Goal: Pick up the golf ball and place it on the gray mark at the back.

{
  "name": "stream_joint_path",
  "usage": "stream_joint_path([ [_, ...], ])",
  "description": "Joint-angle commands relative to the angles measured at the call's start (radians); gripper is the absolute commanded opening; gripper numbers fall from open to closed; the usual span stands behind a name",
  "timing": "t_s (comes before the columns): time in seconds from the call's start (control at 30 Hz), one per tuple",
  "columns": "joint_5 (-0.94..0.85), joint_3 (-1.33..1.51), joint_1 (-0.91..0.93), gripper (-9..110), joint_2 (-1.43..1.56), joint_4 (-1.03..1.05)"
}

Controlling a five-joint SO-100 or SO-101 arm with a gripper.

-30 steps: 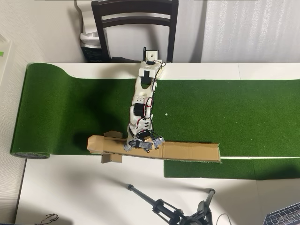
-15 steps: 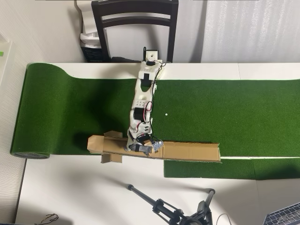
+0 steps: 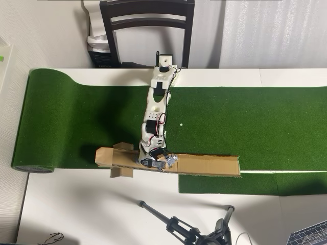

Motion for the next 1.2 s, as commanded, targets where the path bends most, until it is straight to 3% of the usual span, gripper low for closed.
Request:
stream_joint_path([
  [0.0, -0.002, -0.037, 0.002, 27, 0.054, -0.021],
  [0.43, -0.005, -0.097, -0.014, 45, 0.083, -0.015],
  [0.9, -0.012, -0.112, -0.061, 45, 0.242, 0.023],
  [1.17, 0.067, -0.112, -0.083, 45, 0.506, 0.005],
])
